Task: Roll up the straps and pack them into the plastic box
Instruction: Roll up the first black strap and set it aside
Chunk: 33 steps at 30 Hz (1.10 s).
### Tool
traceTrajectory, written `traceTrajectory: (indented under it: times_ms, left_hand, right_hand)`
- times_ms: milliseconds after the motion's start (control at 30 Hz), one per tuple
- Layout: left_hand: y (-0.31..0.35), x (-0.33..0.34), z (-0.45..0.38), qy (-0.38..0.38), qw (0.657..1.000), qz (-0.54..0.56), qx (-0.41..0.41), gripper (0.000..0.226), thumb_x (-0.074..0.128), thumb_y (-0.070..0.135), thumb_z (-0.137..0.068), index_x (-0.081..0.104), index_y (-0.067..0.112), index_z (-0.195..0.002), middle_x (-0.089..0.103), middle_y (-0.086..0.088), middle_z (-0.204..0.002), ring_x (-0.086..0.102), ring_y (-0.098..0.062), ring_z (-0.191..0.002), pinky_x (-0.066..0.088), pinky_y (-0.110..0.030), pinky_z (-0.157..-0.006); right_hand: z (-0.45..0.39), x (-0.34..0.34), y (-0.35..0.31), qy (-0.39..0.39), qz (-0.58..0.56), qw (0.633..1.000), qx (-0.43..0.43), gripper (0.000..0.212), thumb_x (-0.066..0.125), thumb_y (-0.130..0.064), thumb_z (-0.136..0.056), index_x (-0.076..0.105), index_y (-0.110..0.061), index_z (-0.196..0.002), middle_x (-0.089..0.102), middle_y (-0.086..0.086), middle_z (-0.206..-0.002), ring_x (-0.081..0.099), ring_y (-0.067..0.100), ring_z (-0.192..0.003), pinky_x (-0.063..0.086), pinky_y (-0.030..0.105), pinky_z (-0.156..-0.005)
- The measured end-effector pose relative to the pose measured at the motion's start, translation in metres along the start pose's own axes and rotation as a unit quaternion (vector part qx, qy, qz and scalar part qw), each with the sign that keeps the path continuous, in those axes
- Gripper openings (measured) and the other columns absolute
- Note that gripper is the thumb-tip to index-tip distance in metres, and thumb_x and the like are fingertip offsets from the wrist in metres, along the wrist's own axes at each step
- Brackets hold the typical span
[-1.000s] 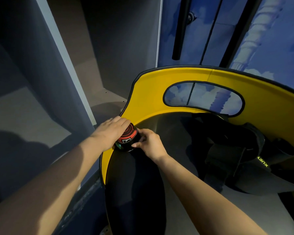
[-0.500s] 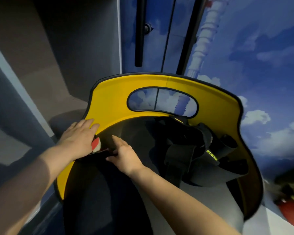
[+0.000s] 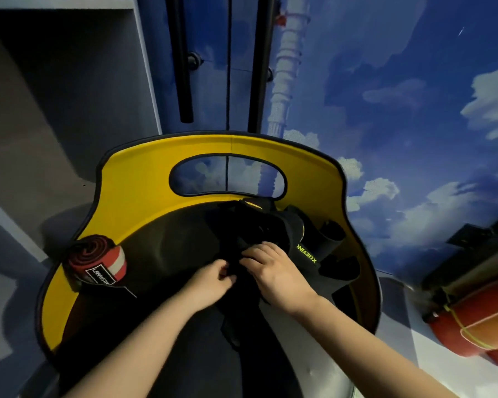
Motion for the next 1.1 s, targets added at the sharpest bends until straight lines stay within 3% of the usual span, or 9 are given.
traceTrajectory:
  times_ms: [233, 400, 500, 567, 633, 733, 800, 900, 1100]
  left_hand:
    - [-0.004, 0.036, 0.010, -0.054, 0.978, 0.181, -0.086, 0.024, 0.065, 0.030, -0.086, 0.049, 0.017, -0.098, 0.064, -0.004, -0.098, 0.061, -0.012, -0.081, 0.045, -0.012, -0.060]
    - [0.002, 0.029, 0.023, -0.100, 0.960, 0.259, -0.049, 0.025, 0.061, 0.020, -0.091, 0.051, 0.014, -0.068, 0.053, -0.002, -0.072, 0.054, -0.012, -0.071, 0.045, -0.019, -0.066]
    - [0.015, 0.010, 0.030, -0.103, 0.924, 0.367, -0.034, 0.009, 0.060, 0.018, -0.090, 0.065, 0.011, -0.093, 0.068, -0.002, -0.091, 0.064, -0.011, -0.087, 0.049, -0.018, -0.074]
    - [0.020, -0.003, 0.030, -0.080, 0.890, 0.447, -0.033, 0.024, 0.059, 0.018, -0.089, 0.063, 0.009, -0.110, 0.069, -0.008, -0.104, 0.067, -0.018, -0.093, 0.050, -0.028, -0.084]
    - [0.028, -0.015, 0.031, -0.053, 0.862, 0.504, -0.010, 0.018, 0.051, 0.014, -0.093, 0.061, 0.008, -0.107, 0.067, -0.012, -0.099, 0.069, -0.022, -0.087, 0.052, -0.033, -0.081]
    - [0.037, -0.019, 0.033, -0.006, 0.938, 0.344, 0.042, 0.015, 0.050, 0.014, -0.095, 0.058, 0.018, -0.108, 0.059, -0.005, -0.116, 0.057, -0.018, -0.113, 0.046, -0.027, -0.091]
    - [0.046, -0.013, 0.033, 0.014, 0.966, 0.248, 0.071, 0.040, 0.061, 0.014, -0.089, 0.049, 0.024, -0.126, 0.049, 0.002, -0.130, 0.044, -0.011, -0.126, 0.036, -0.022, -0.099]
    - [0.065, -0.013, 0.036, 0.061, 0.953, 0.283, 0.092, 0.060, 0.064, 0.018, -0.087, 0.036, 0.021, -0.140, 0.044, 0.005, -0.136, 0.038, -0.005, -0.128, 0.029, -0.018, -0.101]
    - [0.088, -0.036, 0.027, 0.087, 0.926, 0.358, 0.080, 0.049, 0.060, 0.034, -0.089, 0.046, 0.022, -0.134, 0.055, 0.004, -0.129, 0.052, -0.013, -0.119, 0.043, -0.033, -0.101]
  right_hand:
    - [0.037, -0.002, 0.022, -0.003, -0.008, 1.000, 0.017, 0.049, 0.042, -0.015, -0.078, 0.059, -0.010, -0.123, 0.057, 0.009, -0.130, 0.052, 0.026, -0.125, 0.030, 0.044, -0.110]
    - [0.043, 0.000, 0.025, -0.040, 0.030, 0.999, -0.007, 0.051, 0.037, -0.017, -0.082, 0.055, -0.016, -0.130, 0.054, 0.005, -0.135, 0.048, 0.023, -0.129, 0.027, 0.041, -0.112]
    - [0.036, -0.017, 0.032, 0.013, -0.077, 0.996, 0.041, 0.054, 0.044, -0.007, -0.076, 0.057, -0.014, -0.128, 0.058, 0.005, -0.131, 0.051, 0.022, -0.124, 0.023, 0.026, -0.112]
    - [0.028, -0.030, 0.038, 0.053, -0.163, 0.980, 0.097, 0.048, 0.050, 0.000, -0.076, 0.063, -0.012, -0.120, 0.065, 0.004, -0.122, 0.057, 0.021, -0.117, 0.030, 0.019, -0.104]
    - [0.021, -0.042, 0.045, 0.084, -0.231, 0.955, 0.164, 0.029, 0.056, -0.007, -0.086, 0.067, -0.015, -0.112, 0.069, -0.001, -0.113, 0.061, 0.013, -0.109, 0.040, 0.015, -0.093]
    - [0.013, -0.062, 0.056, 0.148, -0.303, 0.908, 0.248, 0.013, 0.063, -0.020, -0.089, 0.069, -0.010, -0.094, 0.072, 0.002, -0.089, 0.062, 0.005, -0.084, 0.042, 0.014, -0.068]
    - [0.007, -0.071, 0.061, 0.171, -0.348, 0.878, 0.282, 0.015, 0.063, -0.026, -0.089, 0.067, -0.012, -0.088, 0.070, 0.003, -0.079, 0.060, 0.005, -0.073, 0.043, 0.025, -0.064]
    - [-0.002, -0.073, 0.065, 0.172, -0.445, 0.832, 0.284, 0.005, 0.064, -0.029, -0.088, 0.069, -0.028, -0.089, 0.072, -0.006, -0.086, 0.065, 0.006, -0.083, 0.052, 0.030, -0.078]
    - [-0.005, -0.071, 0.057, 0.142, -0.562, 0.782, 0.230, 0.017, 0.061, -0.017, -0.090, 0.069, -0.015, -0.105, 0.072, 0.008, -0.103, 0.067, 0.022, -0.099, 0.050, 0.045, -0.092]
Point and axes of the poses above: each hand's wrist, its own z-axis away from the middle knuckle, its own x-axis out of the palm, y = z × x, the point moved 7 cm from there along -z, towards the middle knuckle
